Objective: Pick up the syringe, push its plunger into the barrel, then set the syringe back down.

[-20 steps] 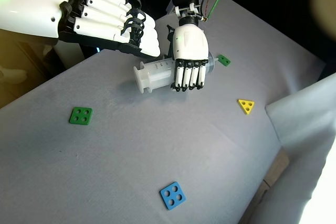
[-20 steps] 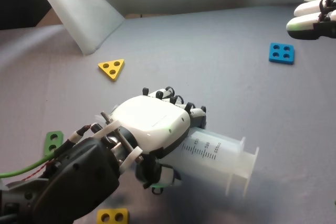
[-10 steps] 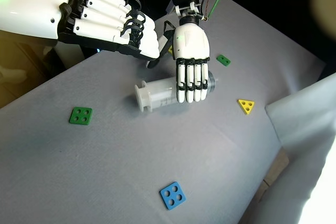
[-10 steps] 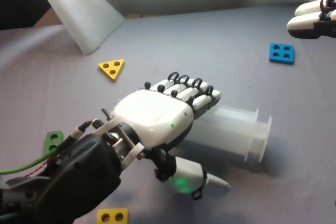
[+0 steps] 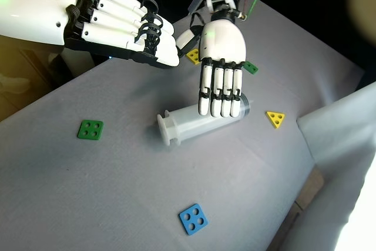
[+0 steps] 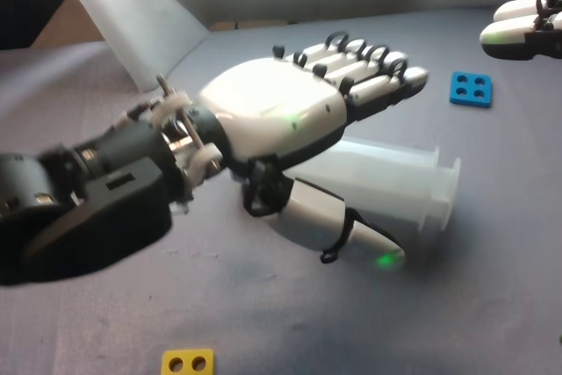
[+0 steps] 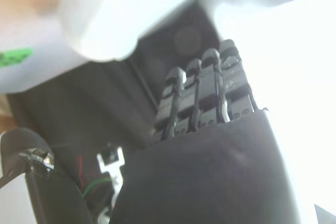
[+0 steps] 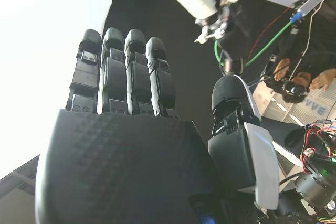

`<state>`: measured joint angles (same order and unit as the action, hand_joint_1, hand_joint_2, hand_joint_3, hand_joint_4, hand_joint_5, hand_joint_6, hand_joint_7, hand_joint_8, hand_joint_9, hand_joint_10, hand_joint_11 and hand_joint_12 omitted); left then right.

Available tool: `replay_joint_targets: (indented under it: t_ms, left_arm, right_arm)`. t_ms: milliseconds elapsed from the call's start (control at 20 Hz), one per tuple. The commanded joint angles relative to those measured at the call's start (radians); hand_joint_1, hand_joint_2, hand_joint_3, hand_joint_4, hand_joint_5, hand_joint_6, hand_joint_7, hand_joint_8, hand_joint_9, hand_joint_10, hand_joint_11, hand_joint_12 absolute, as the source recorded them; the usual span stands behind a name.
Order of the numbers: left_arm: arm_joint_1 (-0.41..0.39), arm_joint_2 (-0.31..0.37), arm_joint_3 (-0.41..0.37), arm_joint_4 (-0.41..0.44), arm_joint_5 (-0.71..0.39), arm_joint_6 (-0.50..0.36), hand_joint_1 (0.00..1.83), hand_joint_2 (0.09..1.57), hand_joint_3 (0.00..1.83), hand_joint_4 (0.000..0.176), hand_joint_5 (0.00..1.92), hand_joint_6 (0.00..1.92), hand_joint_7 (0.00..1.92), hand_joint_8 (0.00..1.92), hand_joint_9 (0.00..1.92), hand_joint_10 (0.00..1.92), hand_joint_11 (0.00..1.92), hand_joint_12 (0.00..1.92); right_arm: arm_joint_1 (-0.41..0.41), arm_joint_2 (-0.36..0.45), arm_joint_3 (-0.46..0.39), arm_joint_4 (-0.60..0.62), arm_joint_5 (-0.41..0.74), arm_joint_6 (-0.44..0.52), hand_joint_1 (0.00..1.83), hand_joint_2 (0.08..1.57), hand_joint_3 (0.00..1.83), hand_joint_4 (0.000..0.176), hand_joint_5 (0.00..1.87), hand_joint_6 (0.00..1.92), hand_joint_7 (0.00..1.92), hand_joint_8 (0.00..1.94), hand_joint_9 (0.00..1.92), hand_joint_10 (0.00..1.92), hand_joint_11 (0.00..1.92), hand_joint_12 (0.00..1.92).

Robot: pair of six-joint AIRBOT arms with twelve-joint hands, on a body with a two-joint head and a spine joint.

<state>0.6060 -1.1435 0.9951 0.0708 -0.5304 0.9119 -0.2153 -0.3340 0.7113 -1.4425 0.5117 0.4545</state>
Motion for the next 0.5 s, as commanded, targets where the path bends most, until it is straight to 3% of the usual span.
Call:
replay_joint_targets:
  t_ms: [0, 200, 300, 450]
  left_arm:
    - [-0.025, 0.007, 0.013, 0.089, -0.162, -0.091, 0.34, 0.81, 0.00, 0.000, 0.05, 0.00, 0.00, 0.00, 0.00, 0.00, 0.00, 0.05]
    - [-0.076, 0.044, 0.021, 0.282, -0.214, -0.235, 0.30, 0.81, 0.00, 0.000, 0.04, 0.00, 0.00, 0.00, 0.00, 0.00, 0.00, 0.07]
    - [-0.099, 0.058, 0.025, 0.353, -0.311, -0.240, 0.30, 0.82, 0.00, 0.000, 0.04, 0.00, 0.00, 0.00, 0.00, 0.00, 0.00, 0.07]
    - [-0.103, 0.076, 0.033, 0.416, -0.424, -0.323, 0.34, 0.82, 0.00, 0.000, 0.04, 0.00, 0.00, 0.00, 0.00, 0.00, 0.00, 0.06]
  right_arm:
    - [0.015, 0.000, -0.002, 0.054, 0.019, 0.002, 0.00, 1.32, 0.00, 0.000, 0.23, 0.00, 0.22, 0.00, 0.15, 0.01, 0.00, 0.17]
    - [0.015, 0.000, -0.001, 0.054, 0.018, 0.002, 0.00, 1.32, 0.00, 0.000, 0.24, 0.01, 0.23, 0.00, 0.17, 0.01, 0.00, 0.27]
    - [0.016, 0.000, -0.001, 0.054, 0.018, 0.002, 0.00, 1.31, 0.00, 0.000, 0.23, 0.00, 0.21, 0.00, 0.15, 0.00, 0.00, 0.21]
    - [0.016, 0.000, -0.001, 0.054, 0.018, 0.002, 0.00, 1.31, 0.00, 0.000, 0.21, 0.00, 0.20, 0.00, 0.14, 0.00, 0.00, 0.19]
